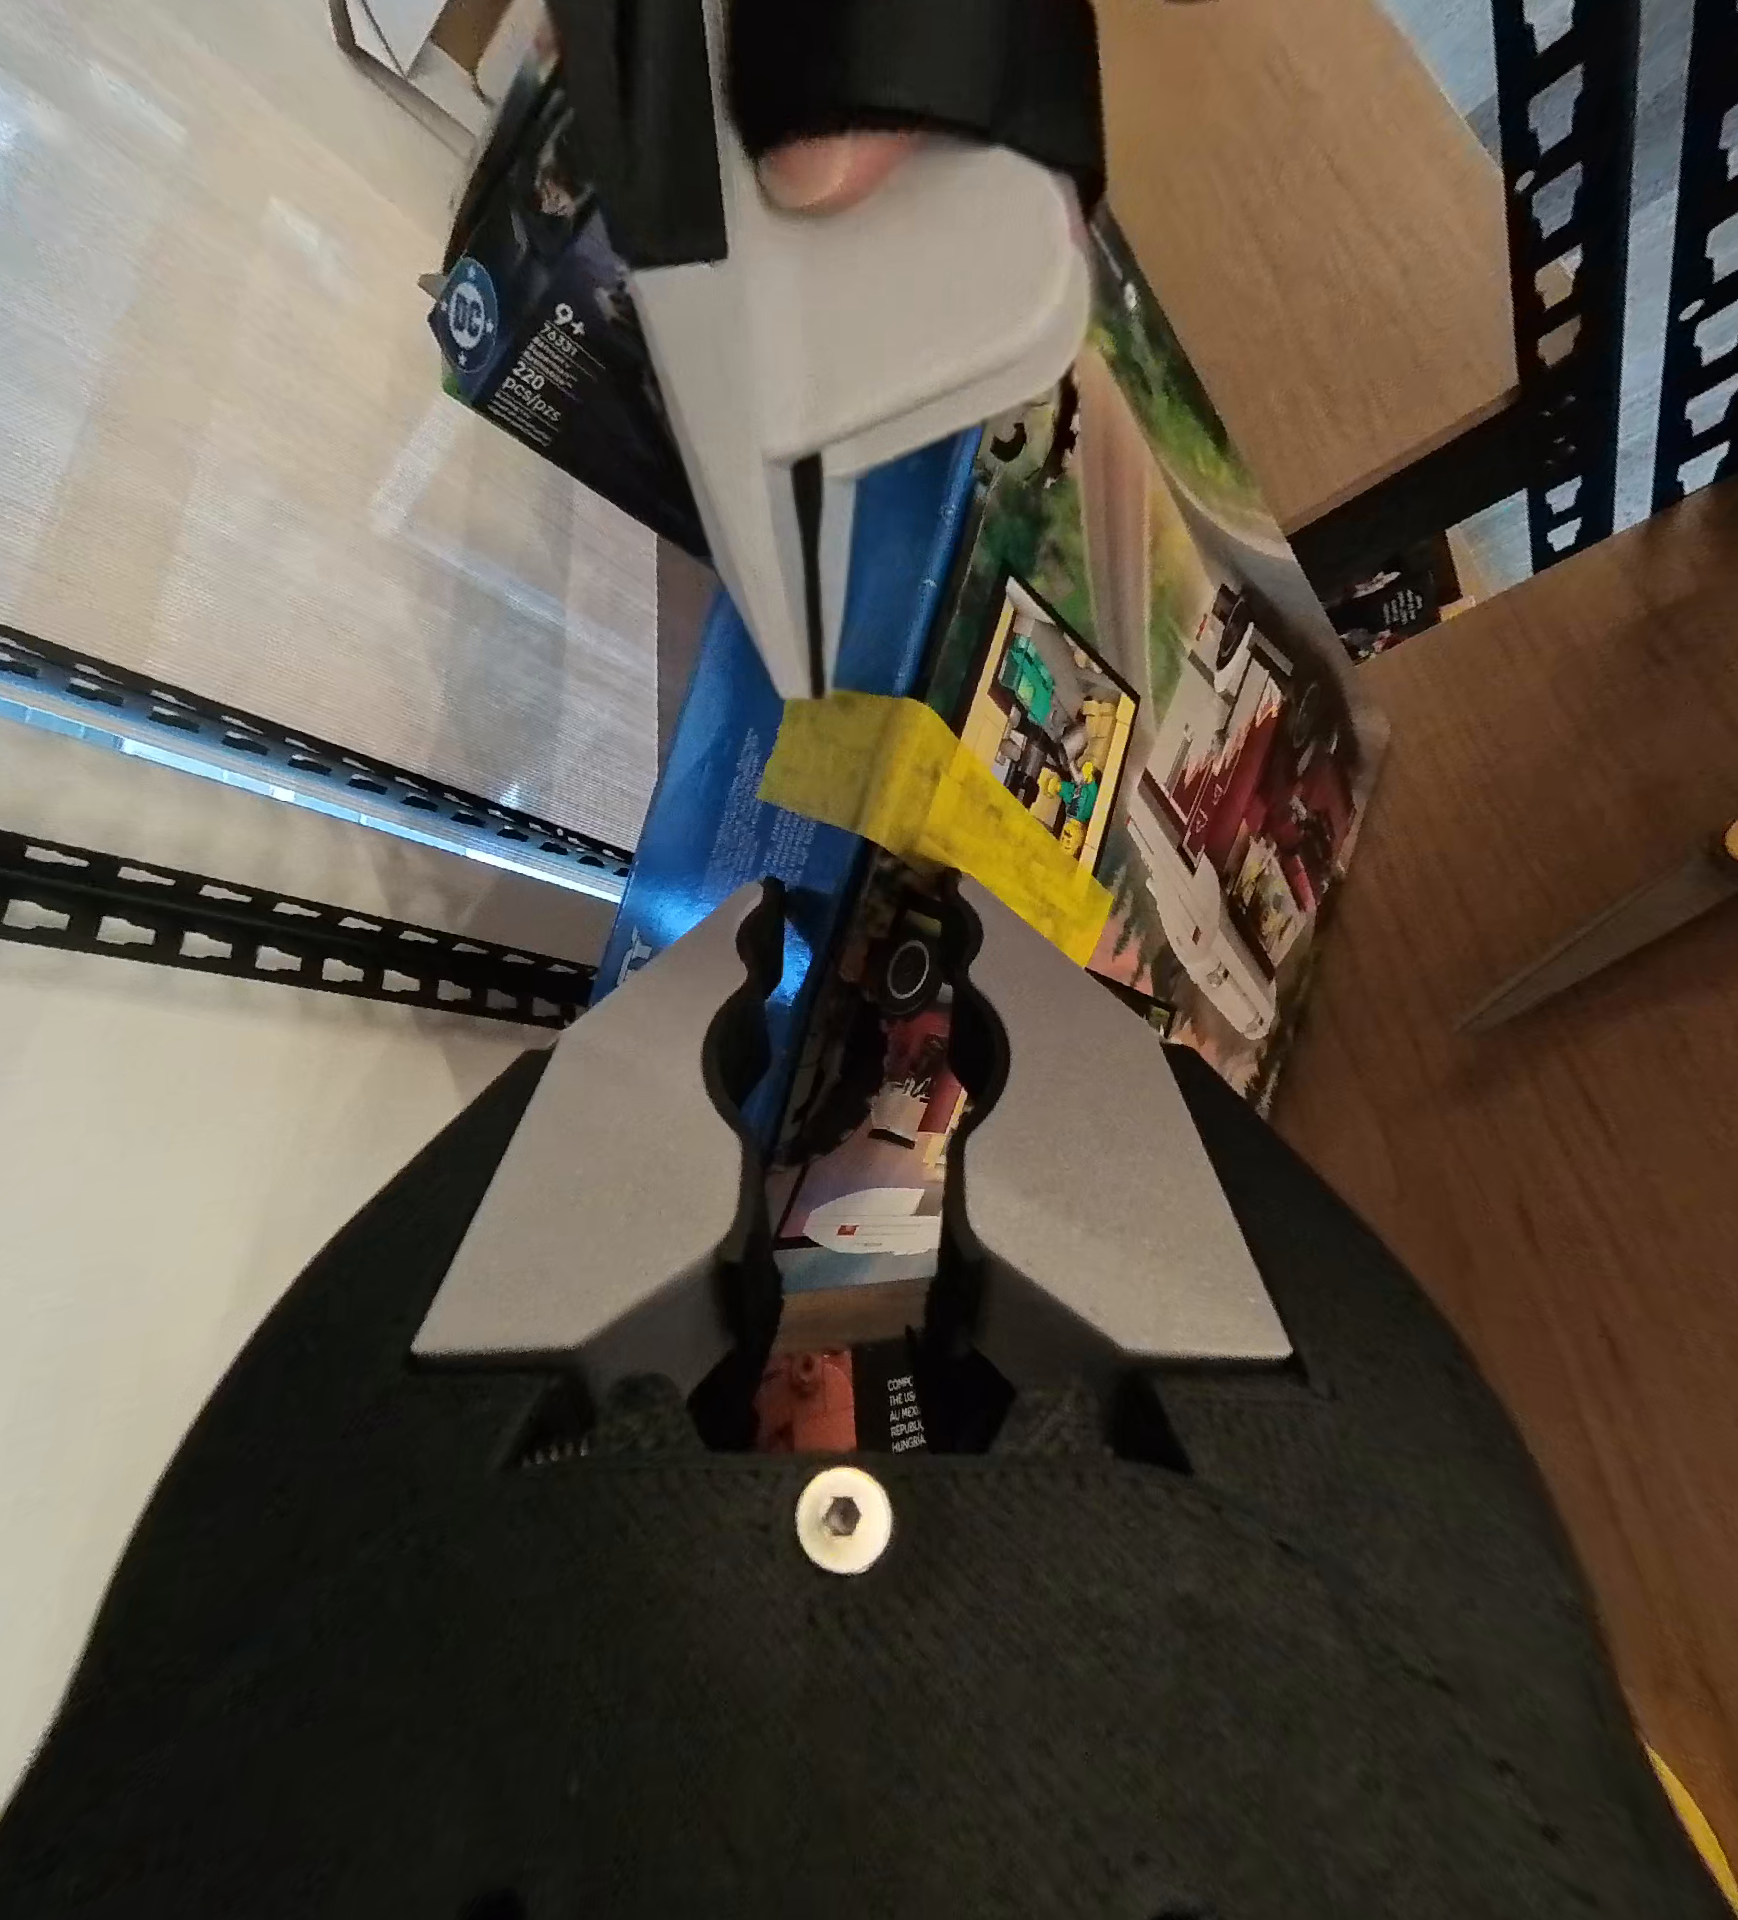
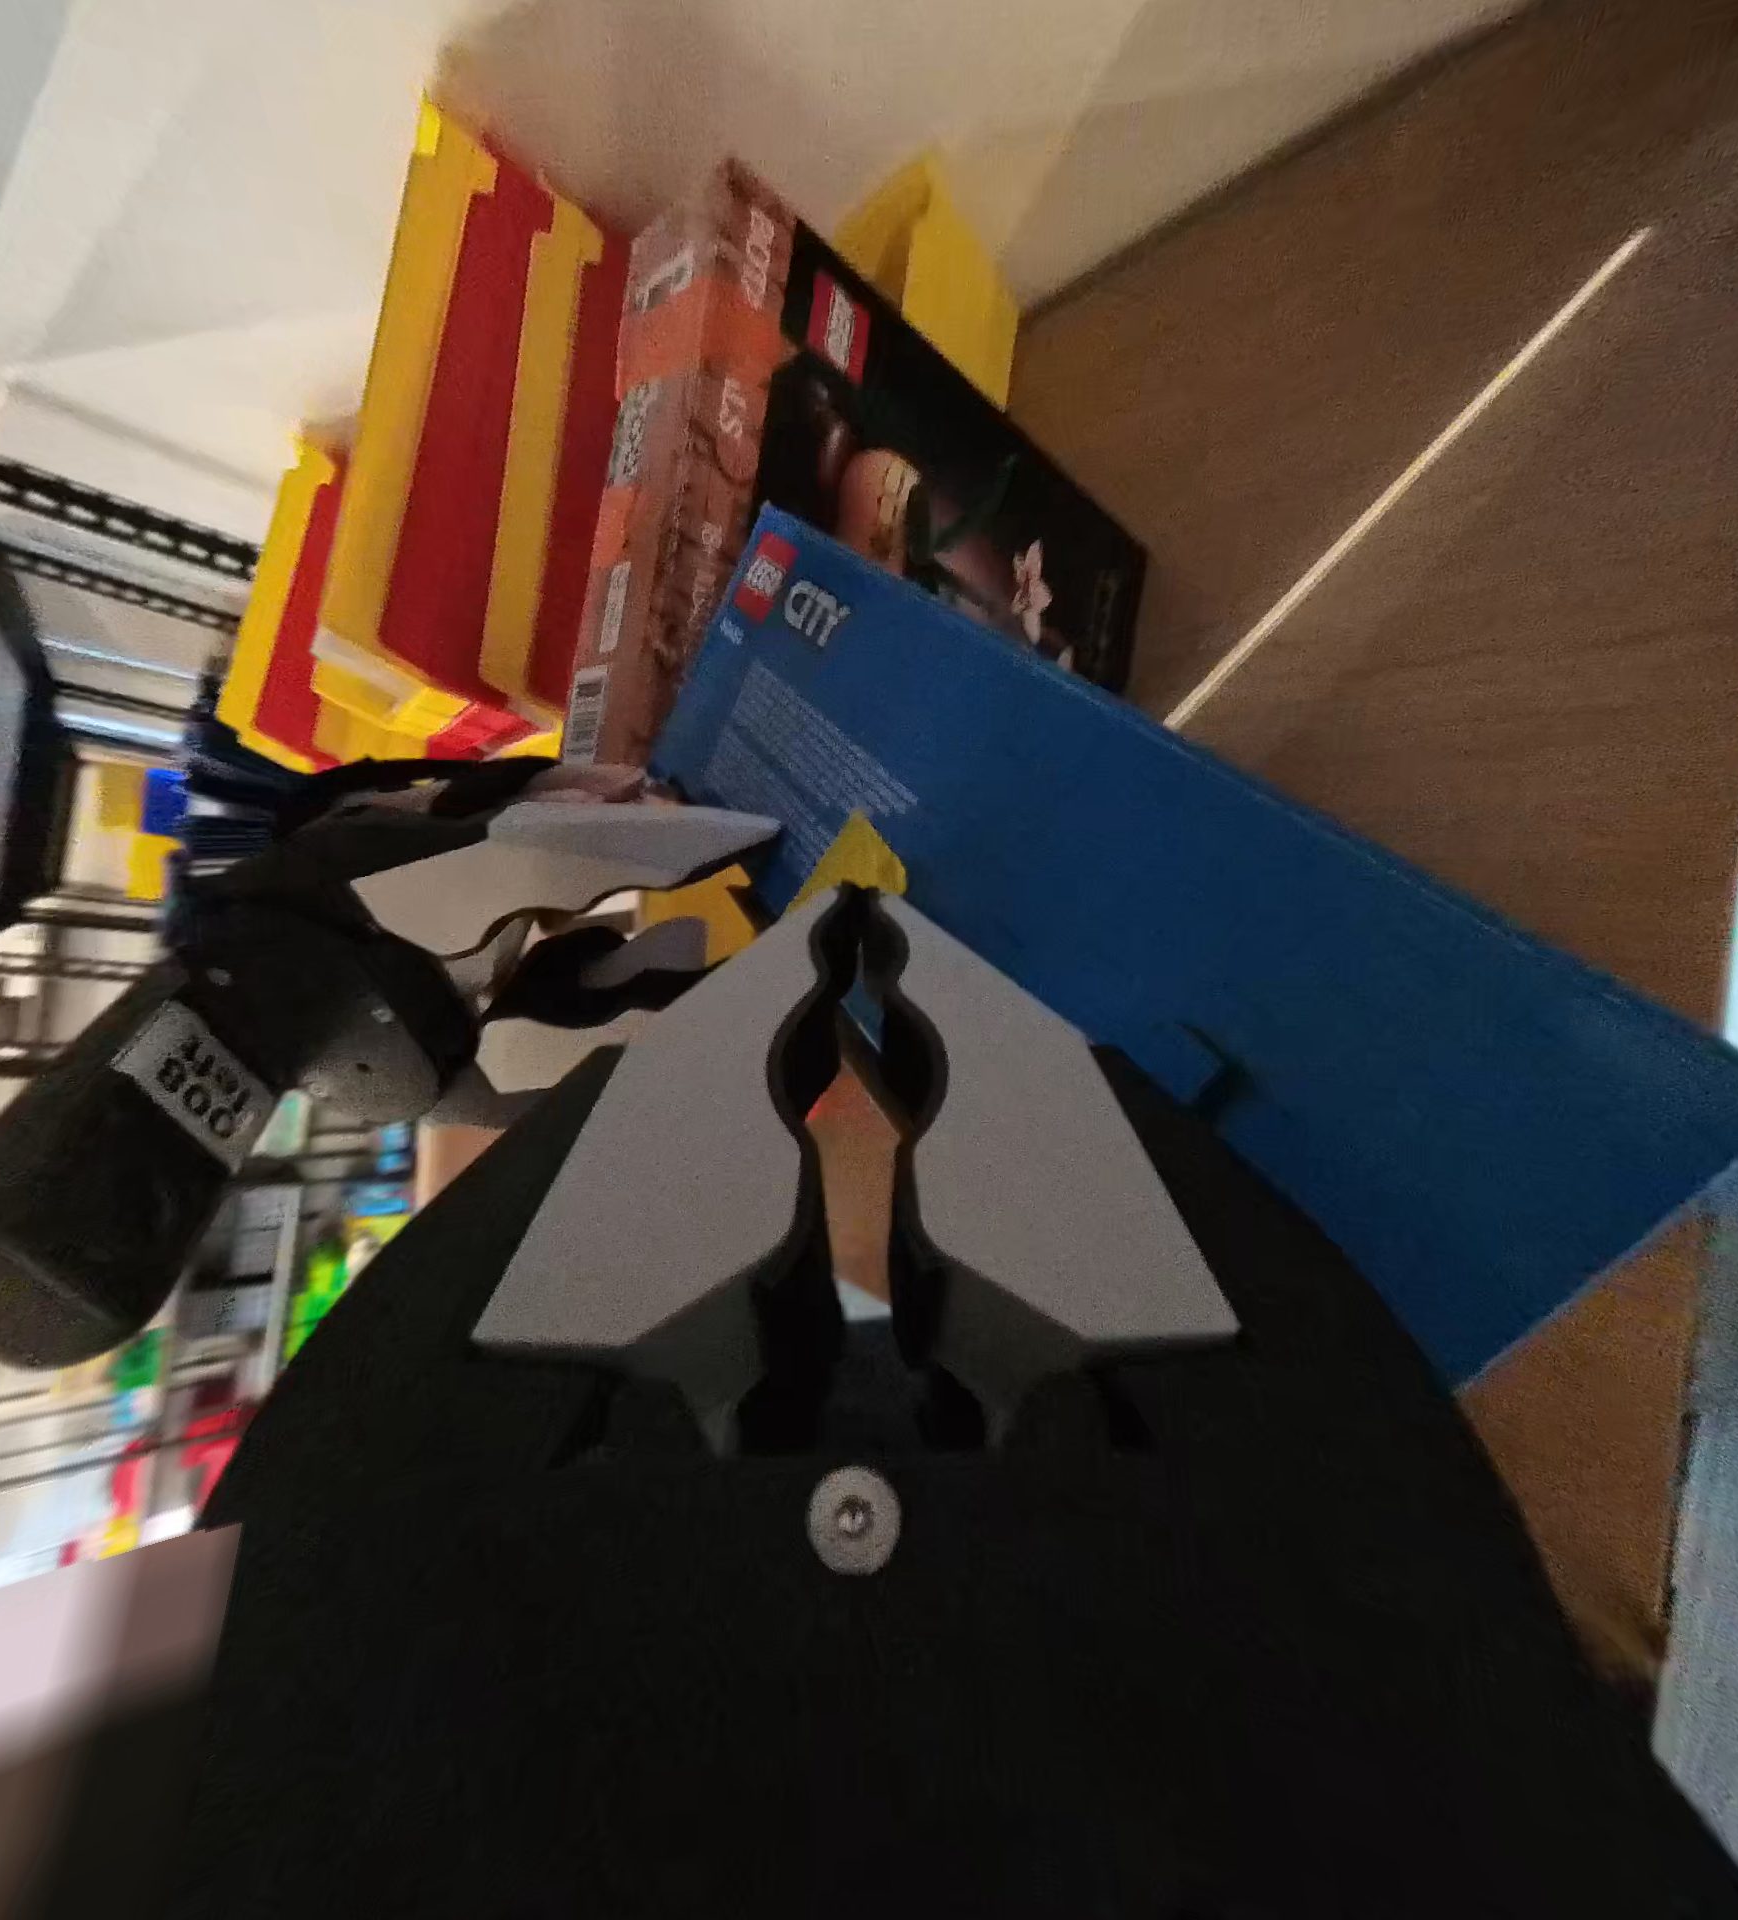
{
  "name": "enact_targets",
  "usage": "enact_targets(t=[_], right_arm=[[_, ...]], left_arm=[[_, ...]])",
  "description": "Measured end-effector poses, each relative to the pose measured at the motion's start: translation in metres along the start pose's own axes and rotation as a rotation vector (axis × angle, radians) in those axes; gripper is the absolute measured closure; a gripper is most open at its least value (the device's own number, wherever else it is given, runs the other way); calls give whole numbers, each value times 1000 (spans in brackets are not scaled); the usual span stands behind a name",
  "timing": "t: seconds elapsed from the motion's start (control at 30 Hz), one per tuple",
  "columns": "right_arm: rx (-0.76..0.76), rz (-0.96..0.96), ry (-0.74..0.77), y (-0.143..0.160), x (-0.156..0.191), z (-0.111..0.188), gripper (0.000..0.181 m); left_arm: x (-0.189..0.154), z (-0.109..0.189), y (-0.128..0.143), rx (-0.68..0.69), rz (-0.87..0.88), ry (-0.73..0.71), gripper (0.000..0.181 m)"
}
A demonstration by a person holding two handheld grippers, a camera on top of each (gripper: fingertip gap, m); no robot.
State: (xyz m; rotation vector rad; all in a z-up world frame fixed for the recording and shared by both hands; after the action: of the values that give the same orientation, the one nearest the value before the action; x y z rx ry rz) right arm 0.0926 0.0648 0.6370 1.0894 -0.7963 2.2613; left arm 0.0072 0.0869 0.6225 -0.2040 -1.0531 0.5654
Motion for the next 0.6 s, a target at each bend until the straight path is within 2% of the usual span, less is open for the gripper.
enact_targets(t=[0.07, 0.13, 0.17, 0.27, 0.4, 0.5, 0.53, 0.6], right_arm=[[-19, 66, -81, 7, 19, -2, 181], [51, 93, -35, 19, 12, -15, 181], [41, 57, -61, 17, 13, -16, 181], [-63, 192, -59, 15, 25, -8, 181], [0, 186, -102, 35, 19, -21, 181], [-76, 255, -81, 31, 22, -12, 181], [-74, 281, -17, 29, 14, -12, 181], [-57, 263, -29, 30, 16, -8, 181]], left_arm=[[0, 0, 0, 5, -5, -7, 152], [-1, 1, -1, 8, -4, -13, 153], [-1, 0, 0, 11, 2, -18, 153], [-1, 1, -1, 17, 11, -36, 151], [-2, 2, -1, 30, 49, -92, 149], [-4, 2, -2, 73, 58, -128, 148], [-4, 3, -2, 98, 55, -140, 148], [-5, 4, -3, 151, 48, -169, 149]])
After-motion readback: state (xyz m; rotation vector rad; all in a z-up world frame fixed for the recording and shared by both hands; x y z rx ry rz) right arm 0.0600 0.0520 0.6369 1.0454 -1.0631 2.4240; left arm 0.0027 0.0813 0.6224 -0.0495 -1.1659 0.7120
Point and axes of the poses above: each gripper's, where its closed fingertips meet, z back along the fingers, y out of its underside, x = y × z across the jaws, the point moved 4 cm from there along z, back along the fingers, and after that the axes turned 13 degrees about -z, right-handed, at the moved point
